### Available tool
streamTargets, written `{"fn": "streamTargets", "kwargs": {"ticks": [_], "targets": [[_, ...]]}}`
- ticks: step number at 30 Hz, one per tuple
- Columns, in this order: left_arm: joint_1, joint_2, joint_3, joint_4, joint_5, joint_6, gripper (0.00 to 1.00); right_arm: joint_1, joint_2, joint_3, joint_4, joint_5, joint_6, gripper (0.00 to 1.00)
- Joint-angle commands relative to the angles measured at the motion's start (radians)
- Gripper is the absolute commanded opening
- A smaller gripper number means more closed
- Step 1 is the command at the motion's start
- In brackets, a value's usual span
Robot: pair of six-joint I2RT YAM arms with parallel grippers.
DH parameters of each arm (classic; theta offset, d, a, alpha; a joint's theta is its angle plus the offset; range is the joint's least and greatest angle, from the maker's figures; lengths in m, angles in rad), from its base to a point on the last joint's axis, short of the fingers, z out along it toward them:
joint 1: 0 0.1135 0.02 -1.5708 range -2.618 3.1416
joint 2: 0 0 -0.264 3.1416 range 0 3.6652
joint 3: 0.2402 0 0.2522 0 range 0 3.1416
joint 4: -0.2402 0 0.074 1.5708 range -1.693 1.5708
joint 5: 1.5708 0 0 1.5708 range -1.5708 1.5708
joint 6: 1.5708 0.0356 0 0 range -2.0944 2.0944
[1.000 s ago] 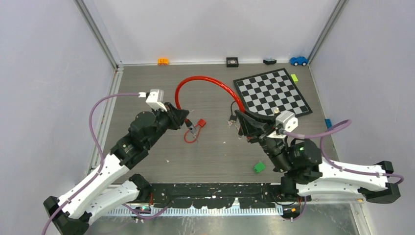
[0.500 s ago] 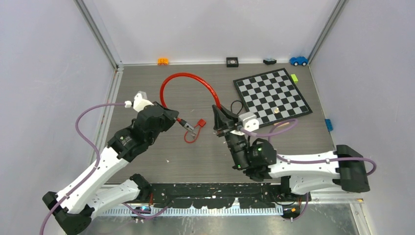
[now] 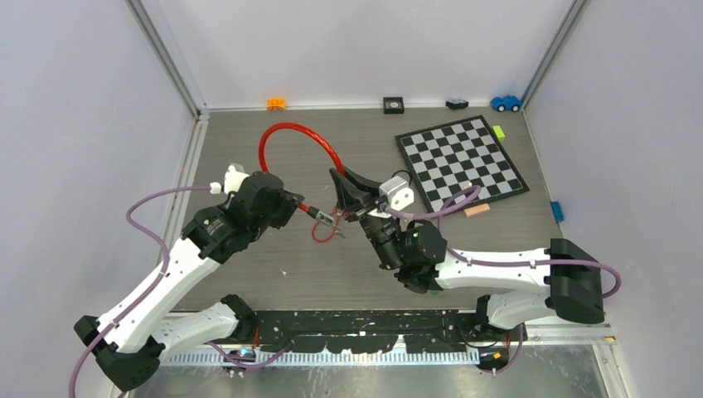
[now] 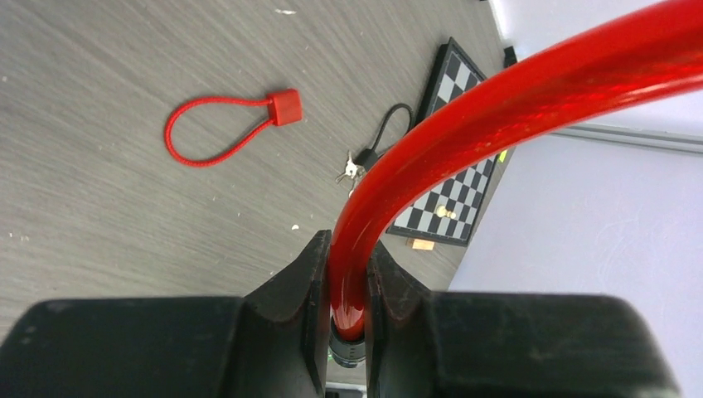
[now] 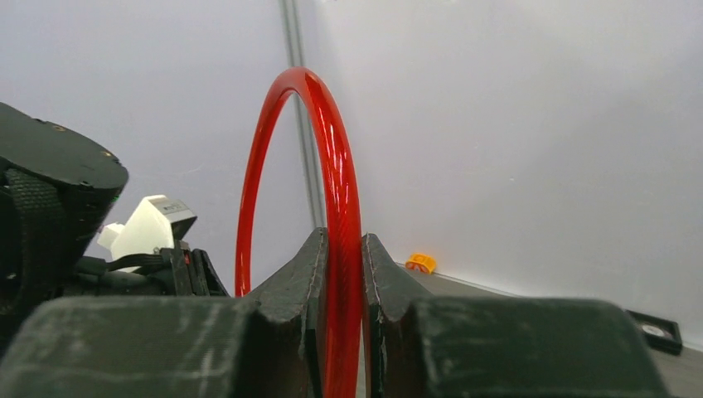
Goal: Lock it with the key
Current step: Adjust the lock.
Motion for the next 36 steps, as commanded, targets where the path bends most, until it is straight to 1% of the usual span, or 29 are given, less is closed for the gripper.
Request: {"fn": "streamTargets", "kwargs": {"ticks": [1, 9, 15, 36], "targets": [[0.002, -0.003, 0.043, -0.05, 0.037, -0.133, 0.0, -0.036, -0.011, 0.039, 0.012, -0.176, 0.133, 0.01], [0.002, -0.033, 0.016, -0.007, 0.089, -0.202, 0.0, -0.063, 0.059, 0.063, 0.078, -0.193, 0.206, 0.01], [0.002, -0.034, 0.021, -0.005, 0.099, -0.218, 0.0, -0.067, 0.089, 0.066, 0.08, -0.22, 0.233, 0.01], [0.002, -0.057, 0.012, 0.014, 0.085, -0.229, 0.0, -0.066, 0.054, 0.021, 0.051, -0.24, 0.15, 0.01]]}}
